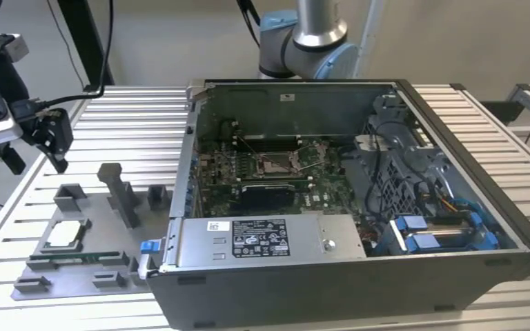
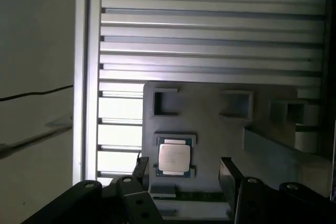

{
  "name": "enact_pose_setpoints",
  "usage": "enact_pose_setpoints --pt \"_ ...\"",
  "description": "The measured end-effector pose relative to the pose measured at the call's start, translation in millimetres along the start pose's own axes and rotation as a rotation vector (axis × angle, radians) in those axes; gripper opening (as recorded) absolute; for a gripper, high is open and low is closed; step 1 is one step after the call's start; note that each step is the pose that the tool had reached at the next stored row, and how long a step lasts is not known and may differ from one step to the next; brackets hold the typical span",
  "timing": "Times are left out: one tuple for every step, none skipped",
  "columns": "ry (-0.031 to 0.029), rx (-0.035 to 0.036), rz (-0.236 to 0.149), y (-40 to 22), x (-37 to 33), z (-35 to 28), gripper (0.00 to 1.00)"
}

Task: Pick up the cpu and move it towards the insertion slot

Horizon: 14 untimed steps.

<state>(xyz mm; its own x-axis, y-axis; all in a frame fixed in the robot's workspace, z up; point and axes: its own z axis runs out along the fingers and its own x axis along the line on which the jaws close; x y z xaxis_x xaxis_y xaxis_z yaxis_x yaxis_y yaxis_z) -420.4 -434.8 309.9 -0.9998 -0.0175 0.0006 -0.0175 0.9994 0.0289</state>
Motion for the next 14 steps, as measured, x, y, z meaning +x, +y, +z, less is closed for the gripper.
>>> enact_pose_setpoints --pt "0.0000 0.0000 0.000 -0.1 0.0 1.5 1.00" --pt "0.0000 0.0000 0.000 -0.1 0.0 3.0 1.00" --pt "0.0001 0.0001 0.000 -0.2 0.0 4.6 1.00" --pt "0.0001 0.0001 0.000 -0.2 0.0 5.8 1.00" --pt "0.0001 0.0000 0.000 -0.2 0.0 6.2 1.00" --pt "0.0002 0.0001 0.000 -0.2 0.0 6.1 1.00" --pt "0.0002 0.0001 0.000 -0.2 0.0 6.1 1.00" --pt "0.0002 0.0001 0.000 -0.2 0.0 6.2 1.00" --pt "0.0002 0.0001 0.000 -0.2 0.0 6.2 1.00" --pt "0.0002 0.0001 0.000 -0.2 0.0 6.2 1.00" --pt "0.0001 0.0000 0.000 -0.2 0.0 6.3 1.00" --pt "-0.0001 -0.0001 0.000 -0.2 0.0 6.8 1.00" --pt "-0.0003 -0.0002 0.000 -0.2 0.0 7.5 1.00" --pt "-0.0001 -0.0001 0.000 -0.3 0.0 8.3 1.00"
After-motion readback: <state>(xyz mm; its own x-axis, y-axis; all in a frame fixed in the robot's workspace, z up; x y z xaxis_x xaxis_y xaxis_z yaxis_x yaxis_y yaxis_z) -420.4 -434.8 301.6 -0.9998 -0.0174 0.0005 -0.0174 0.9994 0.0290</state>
